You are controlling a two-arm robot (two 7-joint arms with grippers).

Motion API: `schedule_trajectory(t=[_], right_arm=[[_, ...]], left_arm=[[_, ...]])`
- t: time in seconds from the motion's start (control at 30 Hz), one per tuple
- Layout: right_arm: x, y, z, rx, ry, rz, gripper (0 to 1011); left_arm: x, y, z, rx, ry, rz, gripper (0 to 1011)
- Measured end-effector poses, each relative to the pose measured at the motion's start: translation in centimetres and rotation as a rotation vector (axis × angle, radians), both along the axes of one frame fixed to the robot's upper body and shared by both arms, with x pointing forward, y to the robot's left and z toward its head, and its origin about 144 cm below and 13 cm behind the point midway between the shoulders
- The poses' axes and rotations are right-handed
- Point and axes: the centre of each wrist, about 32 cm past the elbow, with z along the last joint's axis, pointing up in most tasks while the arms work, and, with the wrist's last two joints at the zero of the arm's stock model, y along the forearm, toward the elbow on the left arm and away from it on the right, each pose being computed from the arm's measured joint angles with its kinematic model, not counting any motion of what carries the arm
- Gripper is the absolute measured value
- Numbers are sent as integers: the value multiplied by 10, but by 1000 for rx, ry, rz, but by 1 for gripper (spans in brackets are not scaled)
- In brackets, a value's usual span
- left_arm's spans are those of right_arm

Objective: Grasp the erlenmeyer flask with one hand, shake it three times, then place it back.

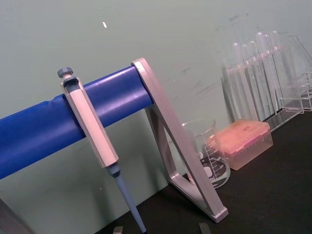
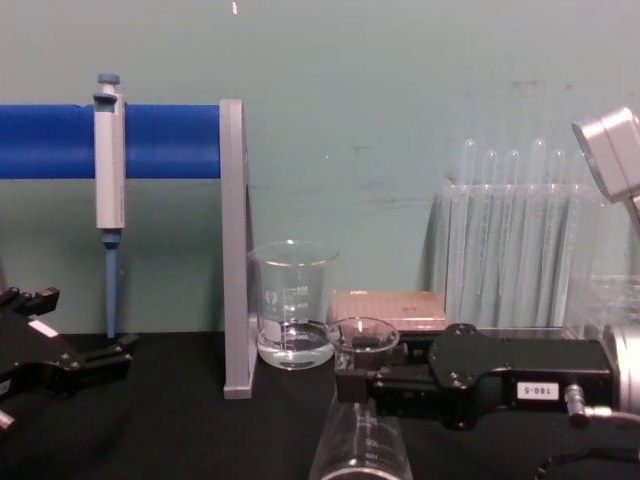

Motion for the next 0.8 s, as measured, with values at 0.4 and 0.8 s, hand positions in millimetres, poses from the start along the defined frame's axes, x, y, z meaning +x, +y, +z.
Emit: schedule_trajectory(t=[0.4,0.8], right_arm=[[0,0,0,0,0,0,449],[-1,0,-1,3,-1,-5,449]], left_arm=[[0,0,0,0,0,0,1001],[0,0,0,0,0,0,1001]])
